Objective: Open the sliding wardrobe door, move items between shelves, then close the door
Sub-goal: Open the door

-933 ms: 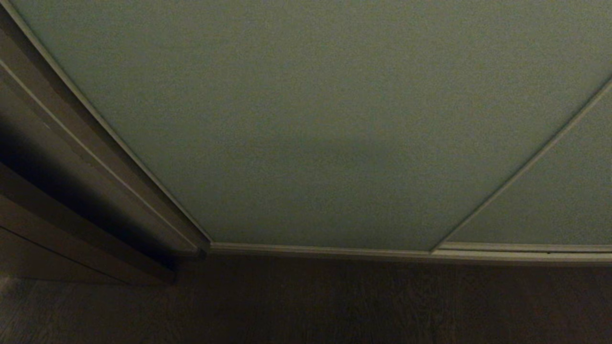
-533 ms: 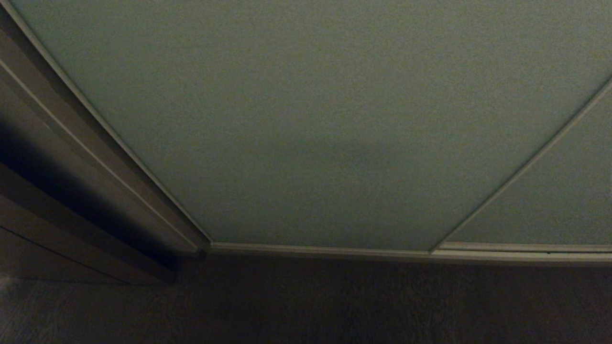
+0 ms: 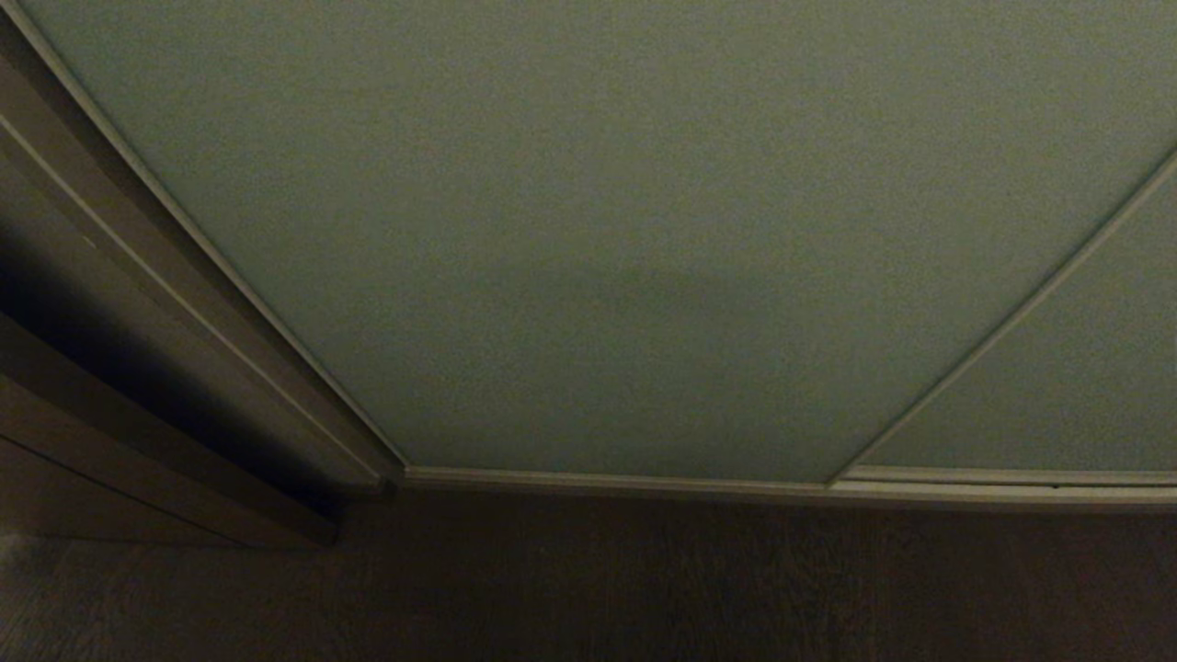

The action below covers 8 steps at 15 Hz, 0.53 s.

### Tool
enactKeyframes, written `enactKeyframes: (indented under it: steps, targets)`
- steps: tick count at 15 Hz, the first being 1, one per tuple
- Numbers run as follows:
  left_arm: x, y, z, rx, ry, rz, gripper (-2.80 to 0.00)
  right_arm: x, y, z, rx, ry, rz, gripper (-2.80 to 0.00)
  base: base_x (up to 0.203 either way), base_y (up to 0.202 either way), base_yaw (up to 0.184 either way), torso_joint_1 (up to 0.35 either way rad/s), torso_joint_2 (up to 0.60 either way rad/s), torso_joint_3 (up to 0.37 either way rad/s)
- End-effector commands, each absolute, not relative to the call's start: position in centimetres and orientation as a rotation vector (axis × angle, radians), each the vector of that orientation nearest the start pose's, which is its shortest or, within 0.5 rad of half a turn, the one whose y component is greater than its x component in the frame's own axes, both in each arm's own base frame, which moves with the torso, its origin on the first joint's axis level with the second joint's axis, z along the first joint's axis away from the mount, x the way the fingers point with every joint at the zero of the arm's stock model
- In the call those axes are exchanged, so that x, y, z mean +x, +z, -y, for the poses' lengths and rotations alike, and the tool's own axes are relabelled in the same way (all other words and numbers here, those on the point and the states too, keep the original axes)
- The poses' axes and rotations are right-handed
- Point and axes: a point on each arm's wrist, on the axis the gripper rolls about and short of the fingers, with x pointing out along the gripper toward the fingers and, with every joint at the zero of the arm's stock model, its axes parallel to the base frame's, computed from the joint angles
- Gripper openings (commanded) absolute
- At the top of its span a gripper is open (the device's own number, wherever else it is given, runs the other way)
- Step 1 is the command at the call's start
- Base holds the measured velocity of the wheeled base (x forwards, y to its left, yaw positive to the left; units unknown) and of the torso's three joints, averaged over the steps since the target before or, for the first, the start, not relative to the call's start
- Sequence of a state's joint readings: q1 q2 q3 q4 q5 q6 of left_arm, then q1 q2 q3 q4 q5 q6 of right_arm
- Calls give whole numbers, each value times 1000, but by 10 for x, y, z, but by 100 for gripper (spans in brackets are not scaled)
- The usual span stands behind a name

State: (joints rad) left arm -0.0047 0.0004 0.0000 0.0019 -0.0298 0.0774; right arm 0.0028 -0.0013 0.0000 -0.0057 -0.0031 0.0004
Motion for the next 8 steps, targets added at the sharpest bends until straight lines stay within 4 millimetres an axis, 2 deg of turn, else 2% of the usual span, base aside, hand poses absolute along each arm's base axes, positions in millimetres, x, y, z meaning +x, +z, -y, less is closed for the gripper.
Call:
enactKeyframes:
  steps: [1, 5, 6, 8]
  targets:
    - [-23, 75, 1, 71, -32, -1, -280, -23, 76, 0, 0, 0, 8, -280, 0, 0, 0, 0, 0, 0]
    - [-23, 76, 0, 41, -15, 3, -280, -23, 76, 0, 0, 0, 8, -280, 0, 0, 0, 0, 0, 0]
    - [-24, 81, 0, 42, -8, 25, -280, -23, 76, 0, 1, 0, 8, -280, 0, 0, 0, 0, 0, 0]
    - [-35, 114, 0, 40, 0, 127, -280, -23, 76, 0, 1, 0, 8, -280, 0, 0, 0, 0, 0, 0]
